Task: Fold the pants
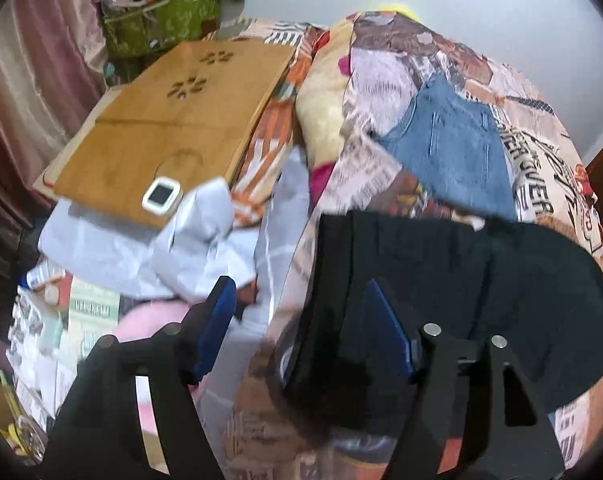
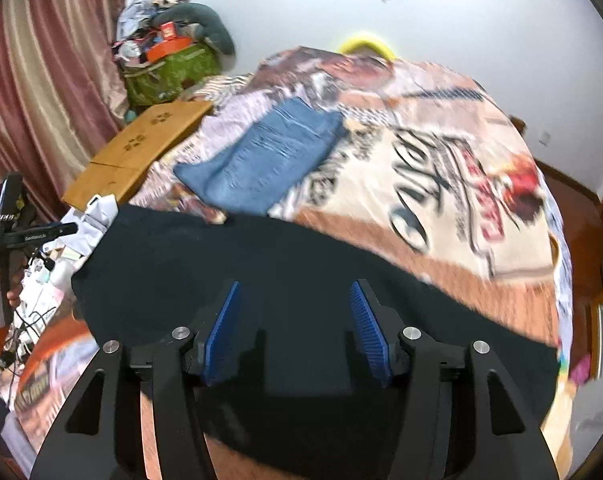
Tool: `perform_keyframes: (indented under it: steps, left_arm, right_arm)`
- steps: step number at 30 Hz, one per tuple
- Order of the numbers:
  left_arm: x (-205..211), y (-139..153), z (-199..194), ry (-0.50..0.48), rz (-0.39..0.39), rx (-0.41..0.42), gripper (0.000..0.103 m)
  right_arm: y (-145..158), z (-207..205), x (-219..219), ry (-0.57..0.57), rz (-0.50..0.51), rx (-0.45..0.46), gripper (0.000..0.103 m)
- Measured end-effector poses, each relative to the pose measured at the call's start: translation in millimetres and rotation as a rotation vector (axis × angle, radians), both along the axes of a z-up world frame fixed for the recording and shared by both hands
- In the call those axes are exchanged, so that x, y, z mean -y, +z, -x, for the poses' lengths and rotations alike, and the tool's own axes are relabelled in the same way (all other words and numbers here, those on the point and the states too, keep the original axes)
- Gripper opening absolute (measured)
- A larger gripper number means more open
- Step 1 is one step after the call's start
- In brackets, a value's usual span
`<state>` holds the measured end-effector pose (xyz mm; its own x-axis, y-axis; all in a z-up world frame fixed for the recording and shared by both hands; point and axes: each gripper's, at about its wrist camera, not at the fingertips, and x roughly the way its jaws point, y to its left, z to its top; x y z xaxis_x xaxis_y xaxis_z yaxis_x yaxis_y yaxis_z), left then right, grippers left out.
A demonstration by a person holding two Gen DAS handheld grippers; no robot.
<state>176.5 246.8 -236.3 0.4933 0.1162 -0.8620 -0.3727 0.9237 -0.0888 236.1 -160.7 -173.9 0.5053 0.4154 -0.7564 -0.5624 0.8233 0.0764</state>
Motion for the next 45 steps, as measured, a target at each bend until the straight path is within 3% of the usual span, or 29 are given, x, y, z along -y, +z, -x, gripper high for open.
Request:
perform_keyframes:
  steps: [4, 10, 18, 23, 28, 30, 32, 34, 38, 42, 45]
  left_arm:
    - [-0.3, 2.4, -25.6, -0.013, 0.002, 0.011, 0.069]
    - [7.2, -20.8, -60.4, -0.058, -0.017, -0.033, 0.069]
    - [13.6, -57.2, -86.1, -0.108, 0.031, -0.096, 0.069]
    - [18.7, -69.0, -90.5, -0.140, 0.055, -0.093, 0.076]
    - [21.6, -82.5, -88.5, -0.142, 0.070, -0.085, 0.079]
    - [19.1, -83.7, -86.6, -0.127, 0.089, -0.070, 0.079]
    - [18.0, -84.2, -85.4, -0.114, 0.093, -0.058, 0.079]
    - [18.3, -81.3, -83.1, -0.089, 0.064, -0.044, 0.079]
    - [16.6, -73.6, -81.6, -0.016, -0.068, -0.027, 0.079]
    - [4.8, -78.4, -83.7, 0.014, -0.029, -0.040, 0.080]
    - [11.3, -77.7, -85.2, 0.005, -0.083, -0.046, 0.080]
  right_arm:
    - [-5.7, -19.7, -33.7, 0.060, 0.016, 0.008, 0.053]
    - [-29.5, -52.4, -85.0, 0.150, 0.057, -0.047, 0.053]
    - [-77.3, -99.4, -147.5, 0.262, 0.134, -0.179, 0.053]
    - [-108.4, -115.5, -169.7, 0.310, 0.202, -0.263, 0.053]
    - [-126.9, -122.9, -178.7, 0.336, 0.232, -0.331, 0.034]
    - [-131.3, -124.1, -180.9, 0.333, 0.251, -0.336, 0.017]
    - [-135.6, -123.2, -182.4, 0.326, 0.260, -0.326, 0.013]
    - [-135.9, -119.3, -182.6, 0.325, 0.262, -0.306, 0.011]
    - [-132.7, -105.3, -184.5, 0.321, 0.288, -0.226, 0.006]
    - [-131.8, -94.9, -187.4, 0.298, 0.293, -0.167, 0.005]
    - [-123.8, -94.3, -178.8, 0.265, 0.285, -0.131, 0.004]
